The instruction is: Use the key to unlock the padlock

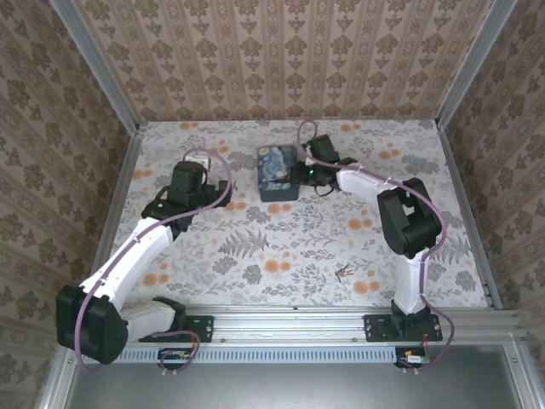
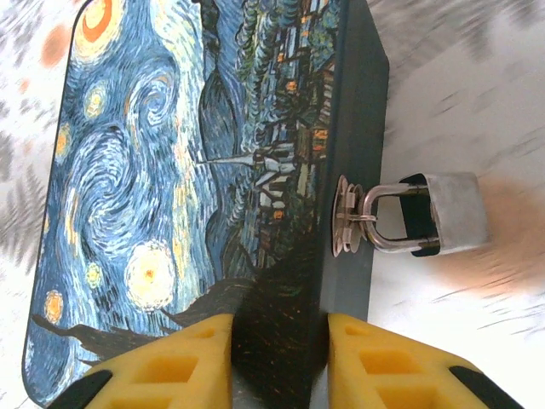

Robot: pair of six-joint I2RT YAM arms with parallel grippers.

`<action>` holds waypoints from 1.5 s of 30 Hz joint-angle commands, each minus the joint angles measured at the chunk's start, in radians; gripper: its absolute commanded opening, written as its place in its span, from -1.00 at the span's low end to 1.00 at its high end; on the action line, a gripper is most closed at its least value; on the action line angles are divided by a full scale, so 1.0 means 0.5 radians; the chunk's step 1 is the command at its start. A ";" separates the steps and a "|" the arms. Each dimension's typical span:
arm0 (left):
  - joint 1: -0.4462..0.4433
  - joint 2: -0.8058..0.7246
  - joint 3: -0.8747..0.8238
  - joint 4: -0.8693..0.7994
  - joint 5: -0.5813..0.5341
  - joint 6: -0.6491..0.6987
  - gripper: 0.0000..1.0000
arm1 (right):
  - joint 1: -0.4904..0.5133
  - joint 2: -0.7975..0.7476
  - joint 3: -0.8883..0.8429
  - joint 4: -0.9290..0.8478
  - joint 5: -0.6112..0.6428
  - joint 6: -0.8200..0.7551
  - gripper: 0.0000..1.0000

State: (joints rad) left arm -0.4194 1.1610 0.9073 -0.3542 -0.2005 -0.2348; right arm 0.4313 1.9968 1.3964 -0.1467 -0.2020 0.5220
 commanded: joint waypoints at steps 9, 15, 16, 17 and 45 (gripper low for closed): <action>0.020 0.540 0.356 -0.474 0.320 -0.424 0.98 | 0.408 -0.082 -0.495 0.344 0.176 0.869 -0.37; 0.047 0.797 0.427 -0.321 0.438 -0.562 0.98 | 0.489 -0.084 -0.565 0.555 0.106 1.225 -0.38; 0.047 0.818 0.447 -0.319 0.438 -0.561 0.98 | 0.506 -0.080 -0.553 0.560 0.083 1.246 -0.38; 0.054 0.840 0.465 -0.324 0.440 -0.561 0.98 | 0.519 -0.071 -0.542 0.578 0.064 1.260 -0.38; -0.711 0.515 0.485 -0.452 -0.043 -0.473 0.96 | 0.248 -1.491 -1.194 -1.410 0.443 0.789 -0.01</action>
State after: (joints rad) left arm -0.7189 1.4036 1.1648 -0.5888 -0.1738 -0.4057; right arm 0.5598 1.3037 0.8589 -0.5999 -0.0227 0.8612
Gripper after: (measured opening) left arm 0.982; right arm 0.500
